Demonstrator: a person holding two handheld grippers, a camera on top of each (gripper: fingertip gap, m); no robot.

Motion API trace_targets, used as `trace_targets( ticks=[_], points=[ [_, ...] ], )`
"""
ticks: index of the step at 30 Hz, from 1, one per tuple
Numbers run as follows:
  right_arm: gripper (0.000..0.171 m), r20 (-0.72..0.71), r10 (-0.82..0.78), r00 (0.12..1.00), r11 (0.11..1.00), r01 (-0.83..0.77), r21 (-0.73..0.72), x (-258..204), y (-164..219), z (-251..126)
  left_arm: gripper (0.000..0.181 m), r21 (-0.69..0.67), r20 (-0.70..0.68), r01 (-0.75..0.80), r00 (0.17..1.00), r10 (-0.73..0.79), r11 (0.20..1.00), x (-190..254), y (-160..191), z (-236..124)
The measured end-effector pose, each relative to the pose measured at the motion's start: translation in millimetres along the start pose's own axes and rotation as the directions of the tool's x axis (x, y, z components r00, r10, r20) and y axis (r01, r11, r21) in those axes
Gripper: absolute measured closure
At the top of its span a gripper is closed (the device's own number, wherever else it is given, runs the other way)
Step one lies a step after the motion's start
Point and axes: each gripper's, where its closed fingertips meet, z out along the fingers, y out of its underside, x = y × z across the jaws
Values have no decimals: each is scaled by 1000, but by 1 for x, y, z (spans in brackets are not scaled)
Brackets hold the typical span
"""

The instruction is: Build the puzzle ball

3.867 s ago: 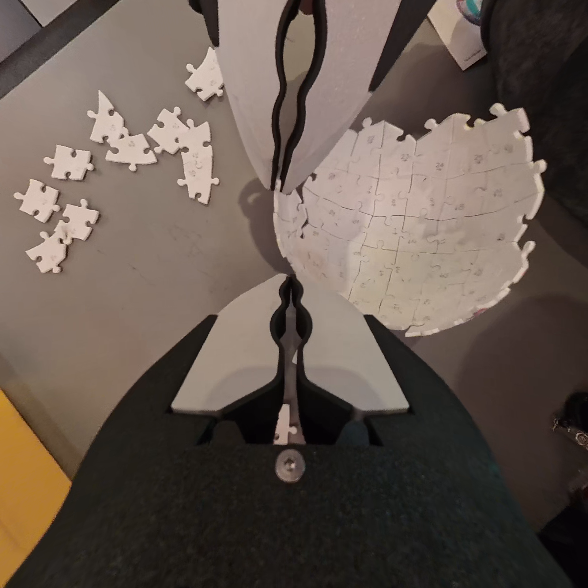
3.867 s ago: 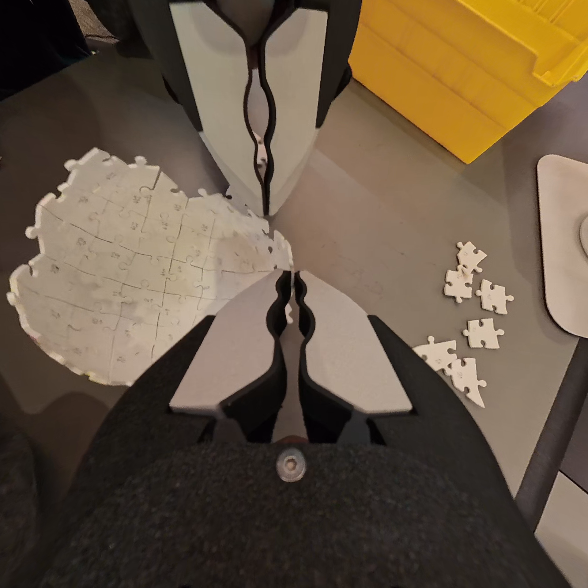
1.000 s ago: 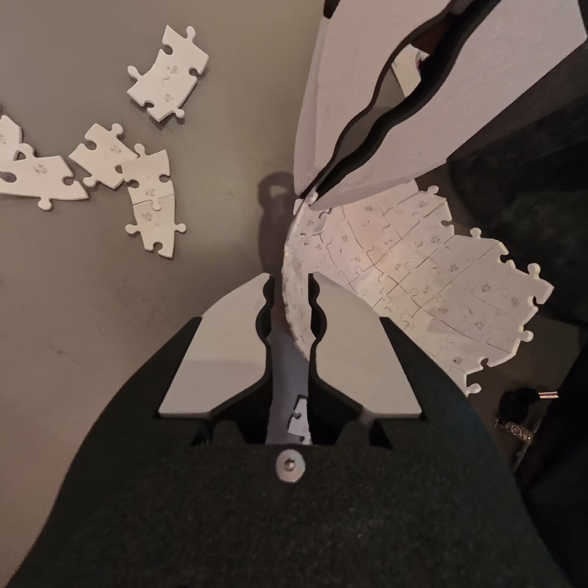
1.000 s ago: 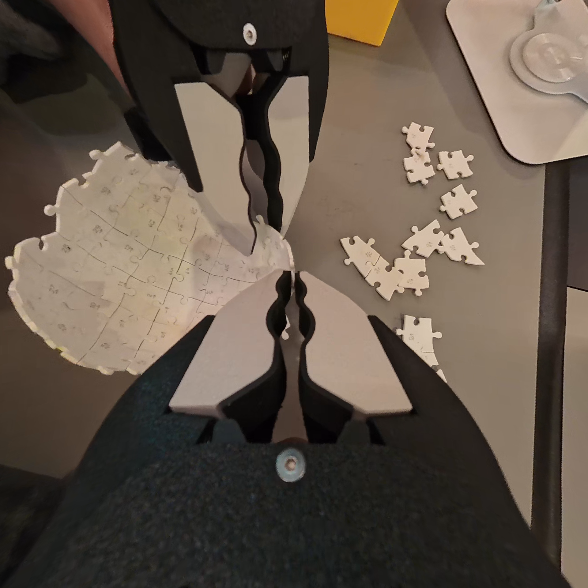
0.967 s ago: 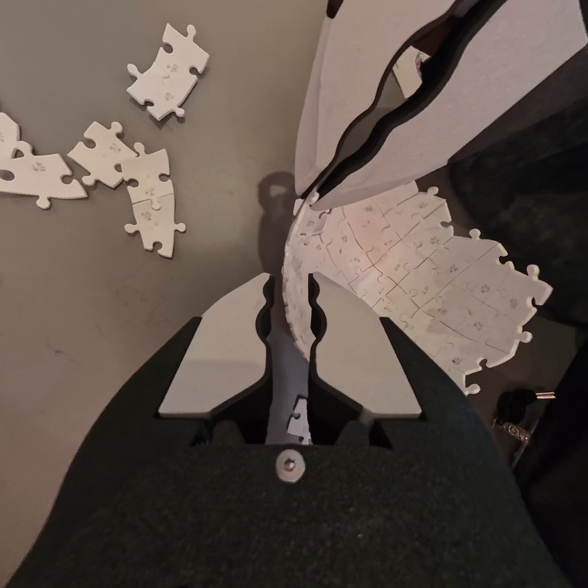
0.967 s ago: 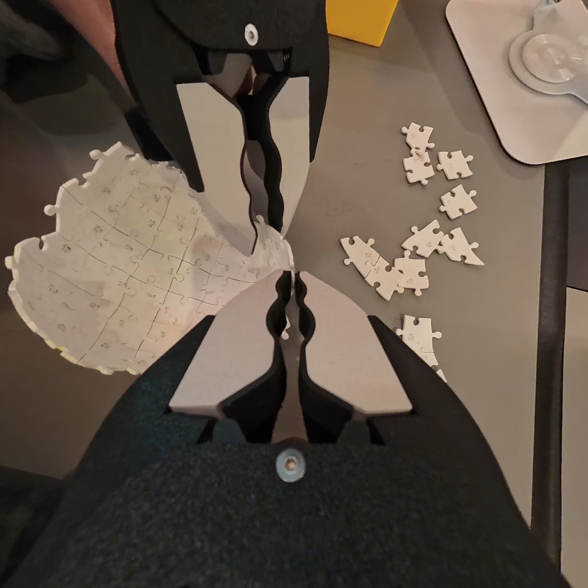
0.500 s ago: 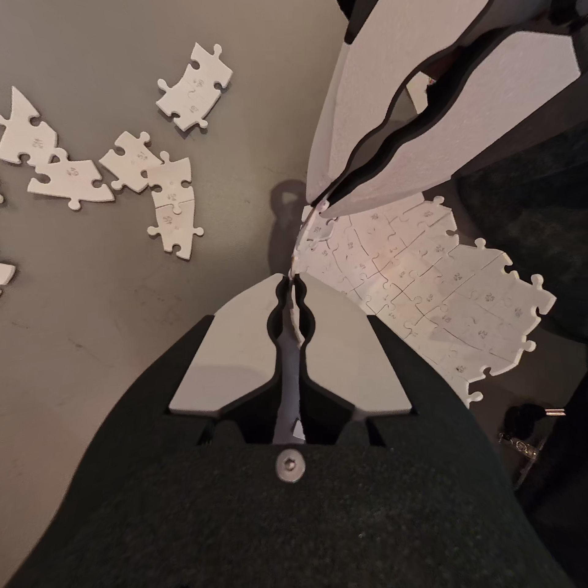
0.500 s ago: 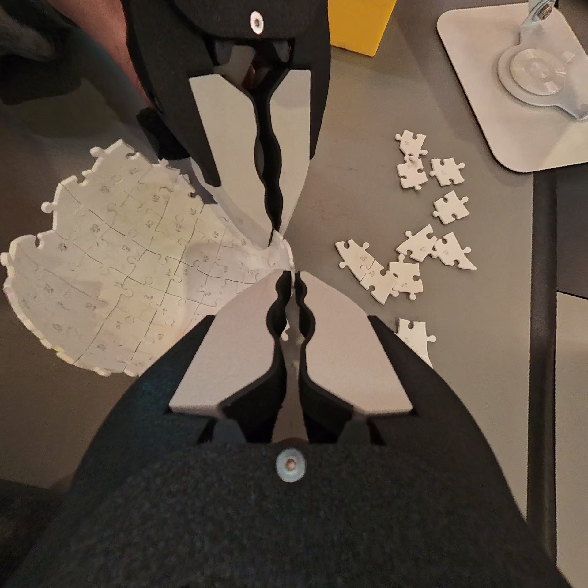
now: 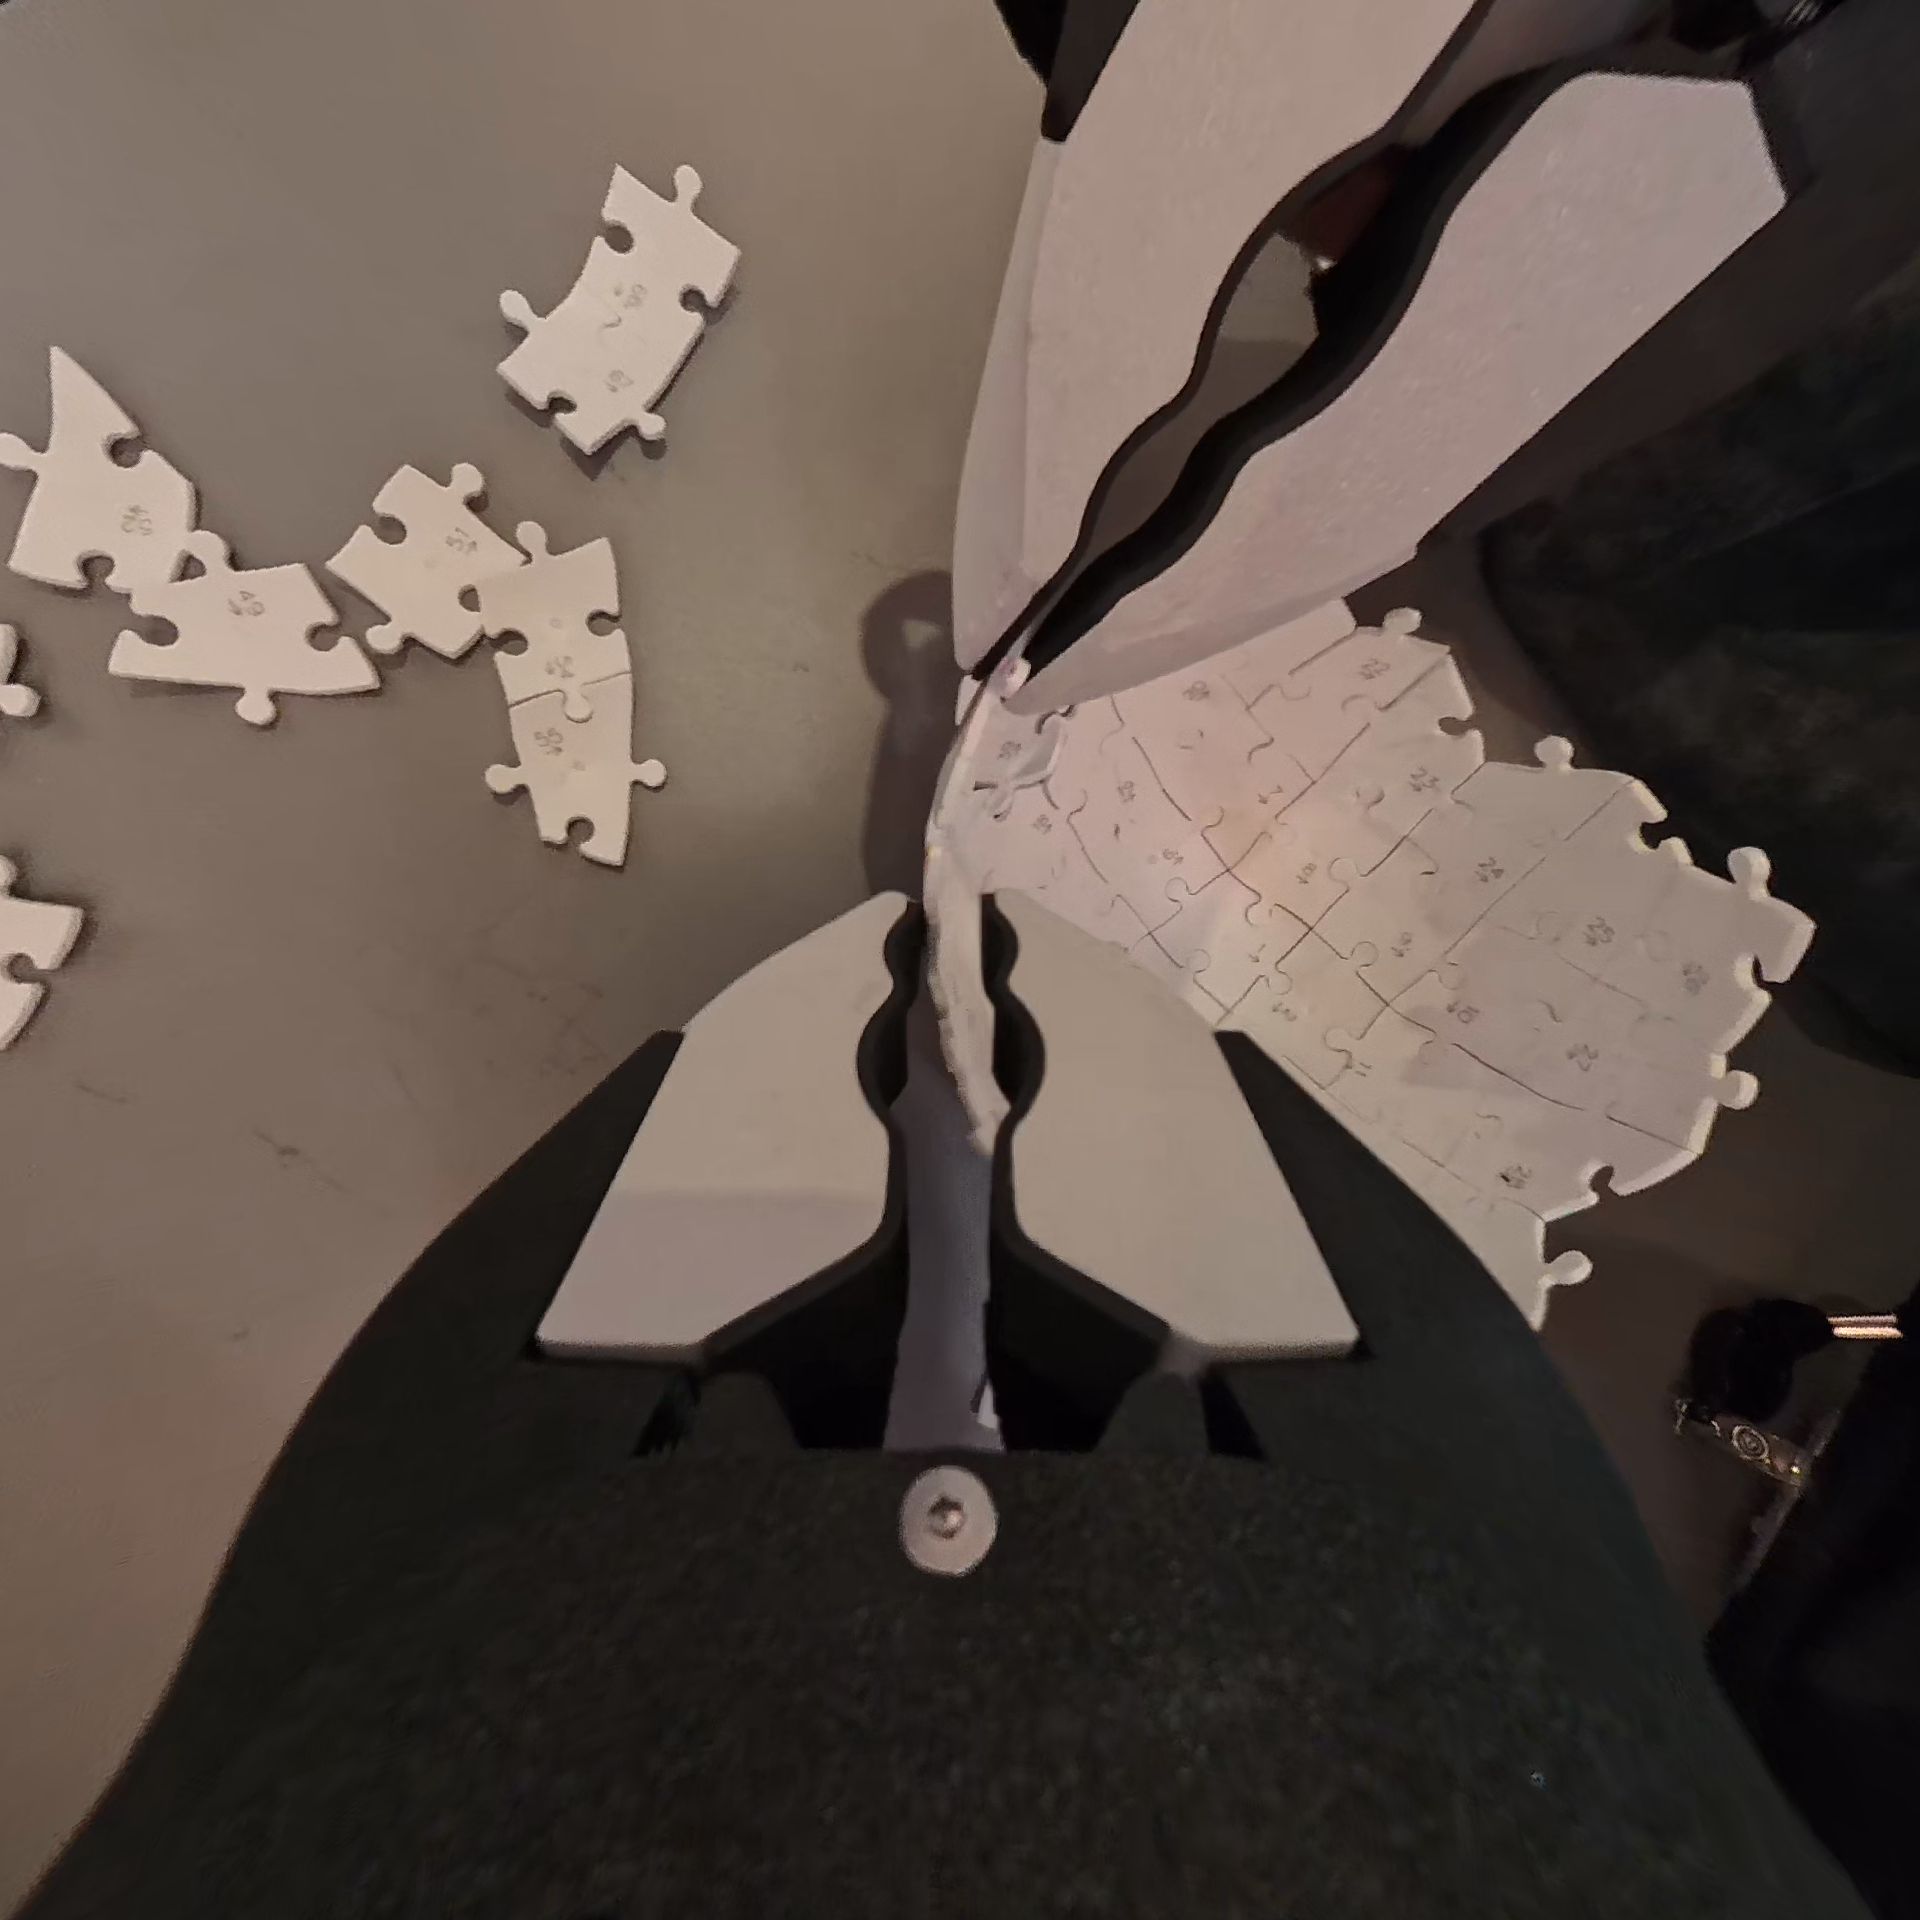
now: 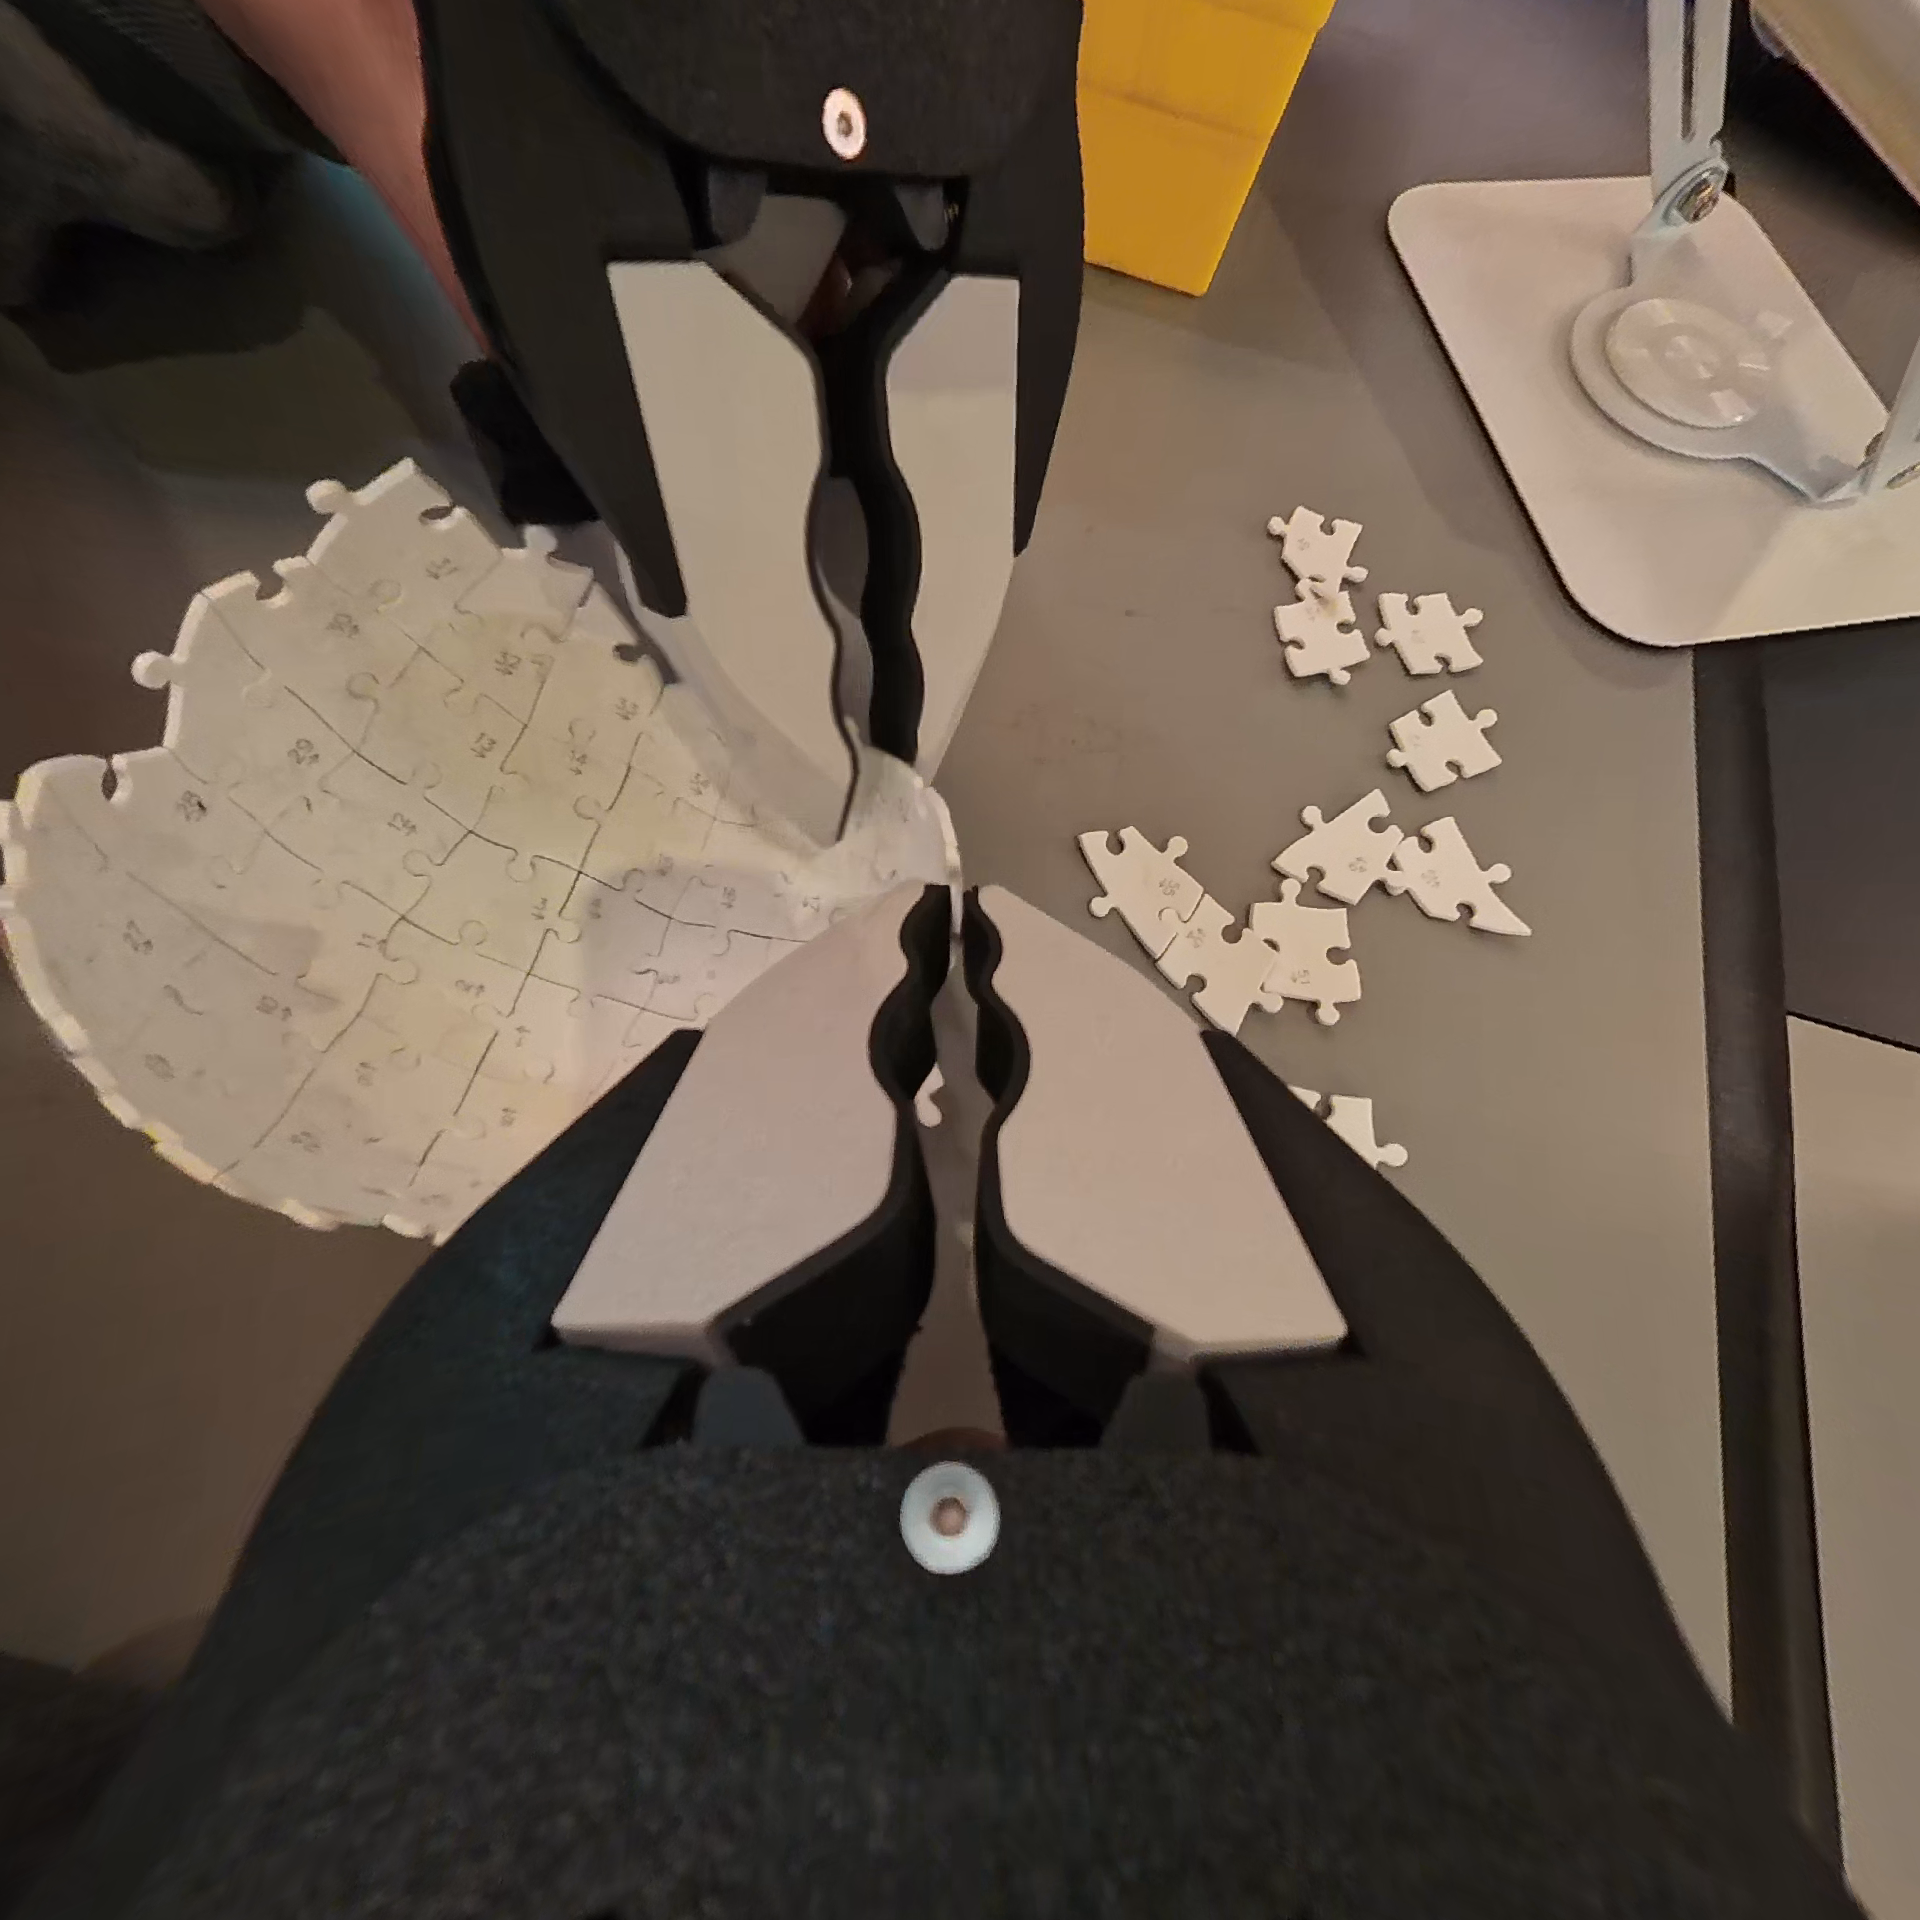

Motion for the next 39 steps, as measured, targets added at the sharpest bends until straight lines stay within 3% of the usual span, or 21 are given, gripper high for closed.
trace_targets(
  ticks=[3,9,14,30,35,39],
  points=[
    [169,0,-3,1000,1000,3,14,0,-1,1,163,-36,6,-6,1000,6,999,0,5,4],
    [169,2,-5,1000,1000,5,31,0,-1,1,163,-40,27,-5,1000,6,999,-3,2,8],
    [169,0,-10,1000,999,10,32,0,-1,1,176,-33,35,-9,999,10,999,-5,-1,9],
    [169,10,-20,1000,997,19,70,-1,-2,1,179,-39,22,-51,998,52,998,-5,0,8],
    [169,10,-13,1000,997,12,81,0,-3,3,158,21,-67,-5,998,6,1000,4,-4,-9],
    [169,9,-17,1000,996,16,92,0,-3,3,157,117,-101,44,994,-32,992,-7,-11,-26]
  ],
)
